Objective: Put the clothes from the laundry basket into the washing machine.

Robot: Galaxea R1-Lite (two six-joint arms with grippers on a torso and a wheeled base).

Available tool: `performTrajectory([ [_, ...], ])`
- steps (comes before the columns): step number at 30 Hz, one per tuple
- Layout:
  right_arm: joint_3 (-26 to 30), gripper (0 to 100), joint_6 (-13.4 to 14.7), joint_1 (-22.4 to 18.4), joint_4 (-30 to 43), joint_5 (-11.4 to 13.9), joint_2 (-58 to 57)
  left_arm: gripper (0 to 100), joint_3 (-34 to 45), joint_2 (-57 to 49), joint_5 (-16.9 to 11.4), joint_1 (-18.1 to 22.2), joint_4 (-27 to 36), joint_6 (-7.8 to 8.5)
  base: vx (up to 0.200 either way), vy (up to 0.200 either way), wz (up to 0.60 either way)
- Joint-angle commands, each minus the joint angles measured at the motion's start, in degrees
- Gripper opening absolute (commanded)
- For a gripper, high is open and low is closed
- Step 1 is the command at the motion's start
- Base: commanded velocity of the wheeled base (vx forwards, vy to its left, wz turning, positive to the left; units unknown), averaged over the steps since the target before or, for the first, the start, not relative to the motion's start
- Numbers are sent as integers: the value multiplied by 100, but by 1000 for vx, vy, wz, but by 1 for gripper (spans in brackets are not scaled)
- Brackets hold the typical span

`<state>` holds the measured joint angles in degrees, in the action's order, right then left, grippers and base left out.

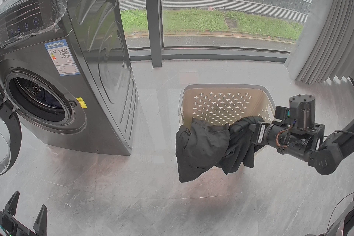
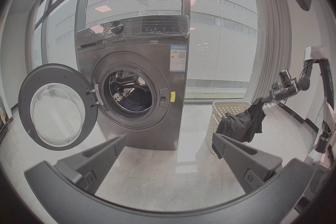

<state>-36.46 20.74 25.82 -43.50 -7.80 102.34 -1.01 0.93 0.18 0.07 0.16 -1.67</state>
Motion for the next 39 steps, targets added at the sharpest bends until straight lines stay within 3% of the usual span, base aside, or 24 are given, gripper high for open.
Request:
performTrajectory([
  [1, 201, 0, -61, 72, 8, 7, -1234, 100, 101, -84, -18, -7, 2, 26, 0, 0, 0],
  [10, 139, 0, -360, 195, 69, 16, -2271, 100, 92, -84, -53, -7, 2, 53, 0, 0, 0],
  [15, 166, 0, -623, 257, -10, 253, -2719, 100, 92, -84, -53, -7, 2, -9, 0, 0, 0],
  [17, 245, 0, -755, 213, -98, 517, -2860, 100, 92, -84, -53, -7, 2, 9, 0, 0, 0],
  [22, 482, 0, -1001, 134, -1091, 666, -2746, 100, 92, -84, -53, -16, 2, 79, 0, 0, 0],
  [25, 596, 0, -1344, 125, -1759, 771, -2438, 100, 92, -84, -62, -16, -7, 70, -67, 0, 0],
  [31, 658, 0, -1678, 99, -1864, 780, -2368, 100, 92, -84, -53, -7, 2, 44, -167, 0, 0],
  [39, 676, 0, -1704, 72, -1847, 780, -2464, 100, 92, -84, -62, -16, 2, 70, 0, 75, 0],
])
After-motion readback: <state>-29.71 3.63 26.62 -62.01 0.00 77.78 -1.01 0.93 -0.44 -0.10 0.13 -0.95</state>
